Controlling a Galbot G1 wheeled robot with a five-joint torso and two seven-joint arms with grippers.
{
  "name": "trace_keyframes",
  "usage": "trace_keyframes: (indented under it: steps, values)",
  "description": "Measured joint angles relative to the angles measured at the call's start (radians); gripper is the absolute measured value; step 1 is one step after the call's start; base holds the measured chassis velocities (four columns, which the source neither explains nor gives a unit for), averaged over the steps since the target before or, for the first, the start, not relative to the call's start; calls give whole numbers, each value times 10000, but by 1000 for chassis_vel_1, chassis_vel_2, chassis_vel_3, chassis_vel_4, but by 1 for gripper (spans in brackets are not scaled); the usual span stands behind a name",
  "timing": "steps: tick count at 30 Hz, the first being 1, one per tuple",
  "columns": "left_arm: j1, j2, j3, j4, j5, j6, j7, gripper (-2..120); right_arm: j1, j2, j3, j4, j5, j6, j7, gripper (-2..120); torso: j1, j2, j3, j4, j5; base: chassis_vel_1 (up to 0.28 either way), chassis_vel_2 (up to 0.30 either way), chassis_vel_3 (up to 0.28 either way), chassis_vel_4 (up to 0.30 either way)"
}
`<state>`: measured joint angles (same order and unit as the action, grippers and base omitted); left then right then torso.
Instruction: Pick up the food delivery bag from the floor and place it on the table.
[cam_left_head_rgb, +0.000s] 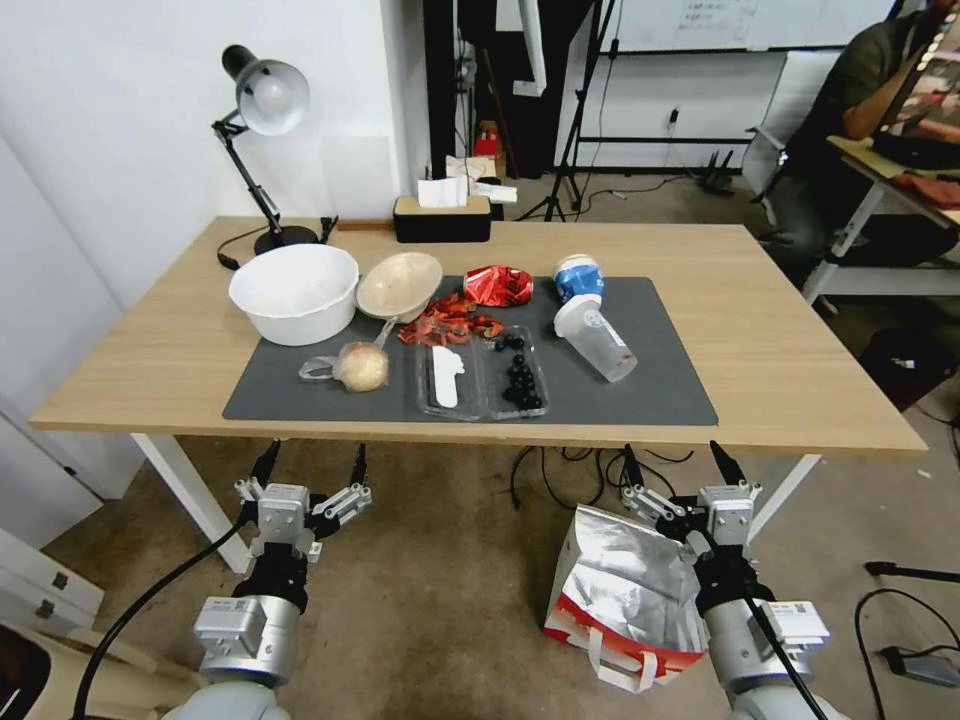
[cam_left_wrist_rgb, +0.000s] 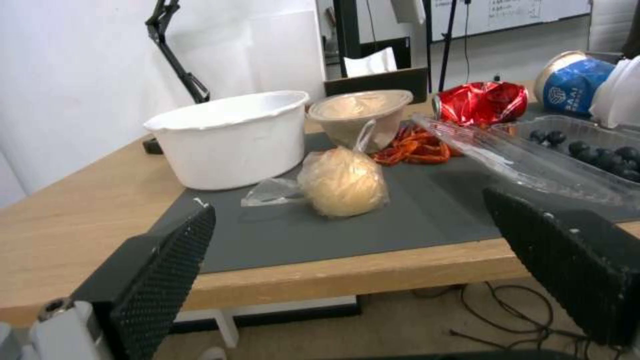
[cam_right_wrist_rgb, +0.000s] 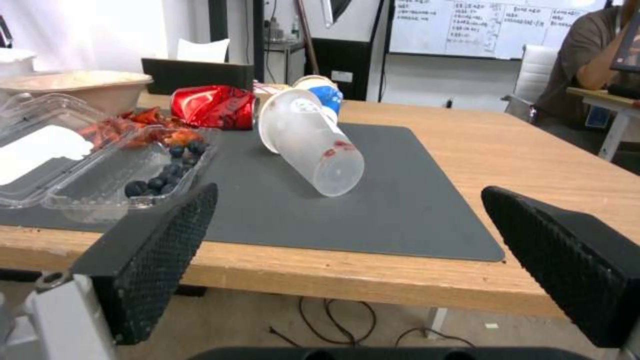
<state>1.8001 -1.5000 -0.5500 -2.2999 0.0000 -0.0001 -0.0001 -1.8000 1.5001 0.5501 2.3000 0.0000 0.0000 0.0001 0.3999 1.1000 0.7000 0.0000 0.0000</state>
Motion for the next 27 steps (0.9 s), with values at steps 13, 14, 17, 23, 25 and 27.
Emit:
trace_keyframes:
  steps: [13,14,17,23,25,27]
  values:
    - [0,0,0,0,0,0,0,100,0,0,0,0,1,0,0,100,1,0,0,0,0,0,0,0,0]
    - [0,0,0,0,0,0,0,100,0,0,0,0,0,0,0,100,1,0,0,0,0,0,0,0,0]
    - [0,0,0,0,0,0,0,100,1,0,0,0,1,0,0,100,0,0,0,0,0,0,0,0,0]
    - [0,0,0,0,0,0,0,100,1,0,0,0,1,0,0,100,1,0,0,0,0,0,0,0,0]
    - [0,0,0,0,0,0,0,100,0,0,0,0,1,0,0,100,1,0,0,0,0,0,0,0,0]
    - [0,0,0,0,0,0,0,100,0,0,0,0,1,0,0,100,0,-1,0,0,0,0,0,0,0]
